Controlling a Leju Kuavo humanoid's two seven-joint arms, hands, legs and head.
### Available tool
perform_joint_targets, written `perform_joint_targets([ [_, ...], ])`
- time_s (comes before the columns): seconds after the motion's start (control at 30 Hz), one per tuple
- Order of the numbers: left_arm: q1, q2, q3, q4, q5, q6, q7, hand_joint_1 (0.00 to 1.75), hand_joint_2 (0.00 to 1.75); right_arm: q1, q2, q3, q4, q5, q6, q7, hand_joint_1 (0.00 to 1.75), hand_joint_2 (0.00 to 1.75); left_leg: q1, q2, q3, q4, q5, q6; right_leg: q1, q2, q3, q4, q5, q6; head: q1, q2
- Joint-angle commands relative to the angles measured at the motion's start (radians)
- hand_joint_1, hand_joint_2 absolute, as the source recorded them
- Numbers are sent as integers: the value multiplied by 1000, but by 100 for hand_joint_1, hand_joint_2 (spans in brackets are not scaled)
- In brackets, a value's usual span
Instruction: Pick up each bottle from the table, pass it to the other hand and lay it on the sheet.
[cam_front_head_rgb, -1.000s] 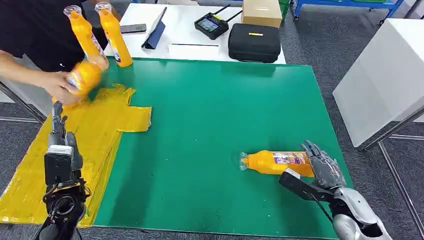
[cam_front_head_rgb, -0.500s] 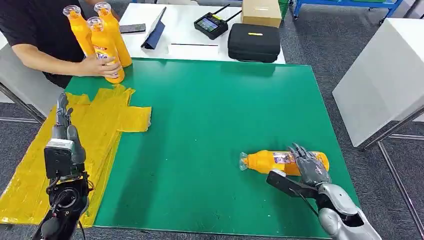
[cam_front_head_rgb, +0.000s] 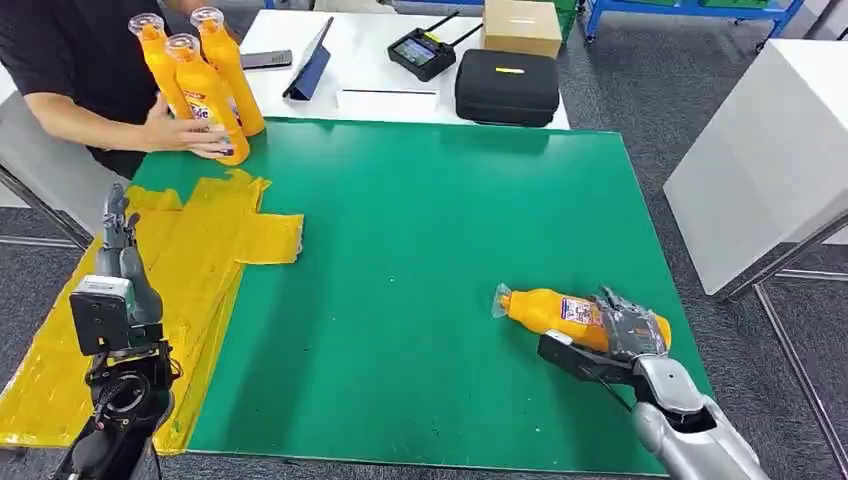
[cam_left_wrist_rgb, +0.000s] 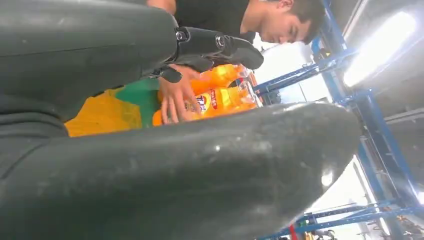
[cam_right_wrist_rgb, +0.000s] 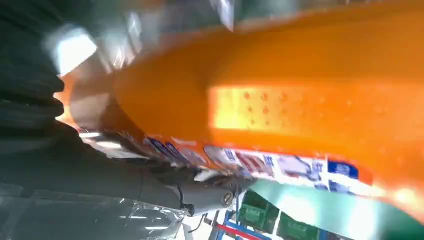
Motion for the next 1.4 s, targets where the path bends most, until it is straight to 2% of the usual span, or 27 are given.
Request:
perform_joint_targets([
  [0.03,-50,24,-50,71,37,9,-10,0,0,-40,17,29,209,-19,30,-48,175,175,1,-4,5,0,-1,1,1,-3,2,-1,-2,-5,0,0],
  [0.1,-48,23,-52,73,41,8,-10,0,0,-41,13,27,214,-32,37,-62,175,175,0,-4,6,-1,-1,1,1,-3,0,-2,-2,-6,0,0],
  [0.17,-46,20,-57,77,64,-11,-1,0,0,-38,22,-2,208,-111,75,-120,175,175,0,-2,5,-1,-1,0,1,-2,-1,-2,-2,-4,0,0],
  [0.27,-35,22,-66,79,207,-176,85,0,0,-11,45,-46,114,-366,170,-269,175,175,1,-4,8,-2,-1,1,1,-3,2,-2,-2,-6,0,0],
  [0.3,-30,25,-70,87,292,-279,144,0,0,-4,71,-69,61,-508,230,-357,175,175,1,-3,8,-2,-1,0,1,-2,1,-2,-2,-5,1,0],
  [0.33,-21,27,-72,89,335,-332,151,0,0,-2,85,-51,-11,-616,268,-369,175,175,1,-1,7,-1,-1,0,1,-1,1,-2,-1,-4,0,0],
  [0.37,-17,27,-74,90,336,-335,147,0,0,-1,78,-18,-48,-653,257,-326,175,175,1,-1,9,-2,-2,0,2,0,2,-2,-2,-6,0,0],
  [0.4,-15,28,-76,89,337,-336,146,0,0,-3,82,-13,-62,-708,268,-342,175,175,1,1,8,-2,-2,0,2,1,3,-2,-1,-5,1,0],
  [0.43,-5,25,-71,88,408,-407,154,0,0,-24,108,-4,-86,-843,314,-451,175,175,1,1,9,-3,-2,0,2,2,8,-4,-1,-6,2,0],
  [0.47,-1,20,-76,86,429,-430,157,0,0,-45,130,23,-114,-894,307,-491,175,175,4,6,11,-2,-3,-1,5,7,12,-3,1,-6,2,0],
  [0.5,5,10,-82,79,441,-440,163,0,175,-64,164,38,-146,-929,292,-525,175,175,5,10,12,-2,-4,-2,6,11,12,-3,2,-8,2,0],
  [0.57,35,-24,-111,25,447,-445,163,0,175,-86,256,98,-234,-938,207,-523,175,175,3,17,13,-3,-4,-4,4,16,9,-1,3,-10,0,0],
  [0.63,68,-60,-157,-51,399,-418,145,0,175,-116,334,152,-260,-930,133,-468,175,175,3,17,10,-1,-4,-4,5,16,6,1,2,-10,0,0],
  [0.73,69,-92,-222,-117,341,-377,155,0,175,-222,414,221,-150,-944,69,-428,175,175,4,15,5,0,-3,-5,5,16,0,6,1,-11,0,0],
  [0.83,33,-103,-268,-110,305,-344,157,0,175,-275,492,250,-52,-954,46,-417,175,175,4,13,1,1,0,-4,5,13,-2,5,2,-8,0,0],
  [0.97,23,-105,-281,-104,290,-329,148,0,175,-268,528,250,-33,-947,37,-406,175,175,4,9,3,0,-1,-4,4,11,0,5,0,-11,0,0],
  [1.0,20,-106,-290,-104,285,-327,147,0,175,-275,543,254,-17,-944,41,-400,175,175,4,9,0,0,0,-5,4,10,-2,5,1,-8,0,0],
  [1.07,12,-114,-305,-105,266,-310,148,0,175,-291,566,261,11,-939,40,-396,175,175,4,8,1,0,-1,-4,4,9,-1,6,0,-10,0,0],
  [1.1,9,-114,-308,-104,266,-306,151,0,175,-297,572,262,23,-940,39,-398,175,175,4,8,-2,0,0,-5,4,10,-3,5,2,-8,0,0],
  [1.4,-17,-117,-324,-86,267,-304,154,0,175,-321,588,266,53,-939,42,-391,175,175,4,5,-2,0,0,-4,4,7,-3,5,1,-9,0,0],
])
